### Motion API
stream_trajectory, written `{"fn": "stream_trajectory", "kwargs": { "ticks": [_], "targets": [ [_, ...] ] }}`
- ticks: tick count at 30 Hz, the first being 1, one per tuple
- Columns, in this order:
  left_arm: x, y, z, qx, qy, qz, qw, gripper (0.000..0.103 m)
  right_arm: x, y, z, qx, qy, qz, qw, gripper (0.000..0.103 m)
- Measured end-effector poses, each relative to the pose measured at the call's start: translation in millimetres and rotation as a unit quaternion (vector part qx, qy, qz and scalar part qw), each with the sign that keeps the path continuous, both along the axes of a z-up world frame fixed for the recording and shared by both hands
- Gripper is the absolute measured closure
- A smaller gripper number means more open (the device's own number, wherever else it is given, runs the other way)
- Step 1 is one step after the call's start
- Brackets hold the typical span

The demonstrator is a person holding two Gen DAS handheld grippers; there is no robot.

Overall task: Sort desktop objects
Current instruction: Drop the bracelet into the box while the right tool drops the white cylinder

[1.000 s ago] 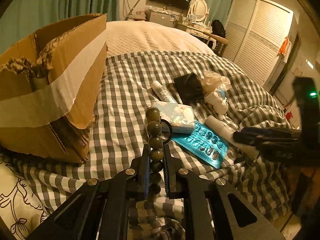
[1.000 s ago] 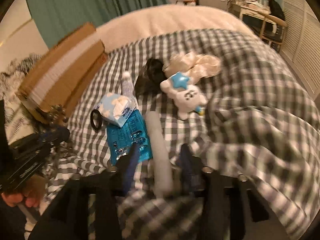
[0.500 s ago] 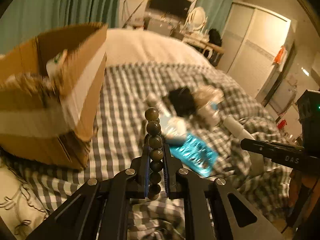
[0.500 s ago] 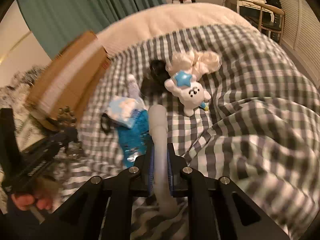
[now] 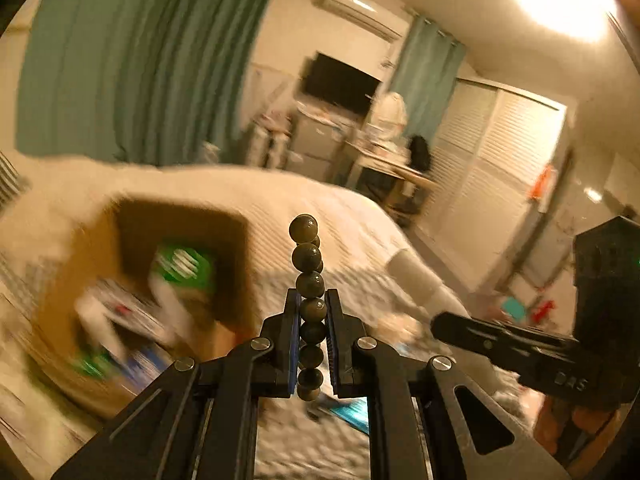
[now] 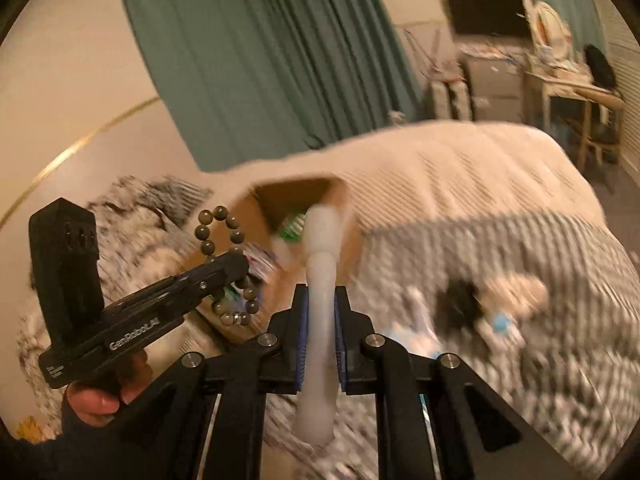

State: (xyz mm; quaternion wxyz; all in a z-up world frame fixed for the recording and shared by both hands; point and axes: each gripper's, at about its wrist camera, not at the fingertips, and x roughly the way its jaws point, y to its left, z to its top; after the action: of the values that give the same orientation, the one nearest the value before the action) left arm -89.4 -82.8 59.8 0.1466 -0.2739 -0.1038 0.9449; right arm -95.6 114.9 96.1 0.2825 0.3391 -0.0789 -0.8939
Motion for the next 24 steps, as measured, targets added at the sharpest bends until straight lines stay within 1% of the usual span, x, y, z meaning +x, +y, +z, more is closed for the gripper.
{"fn": "stream_trajectory", "kwargs": {
  "ticks": [2, 3, 5, 6, 8, 9, 11, 13, 14, 15, 16, 17, 18, 20, 21, 22, 24],
  "targets": [
    [-11.6, -19.5, 1.3, -0.014, 0.006, 0.048, 0.9987, 0.092, -16.3, -23.2, 6.6, -0.011, 0.005, 0.014, 1.0, 0.092],
    [-20.0, -31.4, -3.9, -0.017, 0.004, 0.073, 0.9972, 0.092, -25.9, -38.7, 7.5, -0.015, 0.005, 0.023, 1.0, 0.092],
    [-32.6, -52.0, -23.6, -0.023, -0.009, 0.107, 0.9939, 0.092, -43.2, -65.0, 1.7, -0.021, -0.004, 0.036, 0.999, 0.092],
    [-40.7, -63.6, -40.2, -0.026, -0.023, 0.12, 0.9922, 0.092, -51.6, -78.8, -4.6, -0.021, -0.014, 0.045, 0.999, 0.092],
    [-49.8, -74.9, -59.3, -0.025, -0.041, 0.127, 0.9907, 0.092, -65.6, -104.2, -21.0, -0.018, -0.034, 0.058, 0.998, 0.09],
    [-55.7, -79.6, -68.1, -0.023, -0.053, 0.128, 0.9901, 0.092, -71.7, -114.1, -29.3, -0.013, -0.042, 0.06, 0.997, 0.087],
    [-60.2, -83.9, -77.5, -0.018, -0.067, 0.126, 0.9895, 0.092, -81.2, -129.4, -45.2, -0.005, -0.054, 0.054, 0.997, 0.084],
    [-61.2, -83.6, -82.3, -0.021, -0.081, 0.12, 0.9893, 0.088, -84.5, -134.7, -52.0, -0.011, -0.053, 0.055, 0.997, 0.054],
    [-59.6, -83.0, -82.7, -0.02, -0.081, 0.119, 0.9894, 0.083, -84.1, -136.9, -53.1, -0.014, -0.048, 0.054, 0.997, 0.049],
    [-54.3, -83.3, -82.1, -0.019, -0.08, 0.116, 0.9898, 0.065, -82.4, -137.5, -51.6, -0.013, -0.038, 0.048, 0.998, 0.048],
    [-51.0, -84.4, -81.5, -0.019, -0.078, 0.116, 0.99, 0.042, -80.2, -137.6, -48.1, -0.009, -0.029, 0.045, 0.999, 0.048],
    [-46.8, -83.0, -80.1, -0.02, -0.07, 0.119, 0.9902, 0.034, -79.2, -136.2, -46.2, -0.006, -0.024, 0.043, 0.999, 0.048],
    [-43.9, -82.4, -78.9, -0.023, -0.063, 0.12, 0.9905, 0.028, -76.1, -133.5, -40.6, 0.0, -0.014, 0.035, 0.999, 0.048],
    [-33.8, -75.6, -72.0, -0.036, -0.048, 0.124, 0.9905, 0.023, -66.6, -124.4, -29.1, 0.011, 0.004, 0.021, 1.0, 0.048],
    [-31.1, -71.5, -68.6, -0.044, -0.045, 0.125, 0.9902, 0.014, -61.4, -116.6, -23.9, 0.019, 0.012, 0.013, 1.0, 0.047],
    [-28.9, -69.0, -66.9, -0.048, -0.041, 0.126, 0.9899, 0.008, -56.2, -109.0, -18.4, 0.027, 0.019, 0.005, 0.999, 0.047],
    [-18.7, -57.8, -59.7, -0.055, -0.027, 0.122, 0.9906, 0.008, -38.0, -84.8, -7.0, 0.05, 0.032, -0.026, 0.998, 0.047]
  ]
}}
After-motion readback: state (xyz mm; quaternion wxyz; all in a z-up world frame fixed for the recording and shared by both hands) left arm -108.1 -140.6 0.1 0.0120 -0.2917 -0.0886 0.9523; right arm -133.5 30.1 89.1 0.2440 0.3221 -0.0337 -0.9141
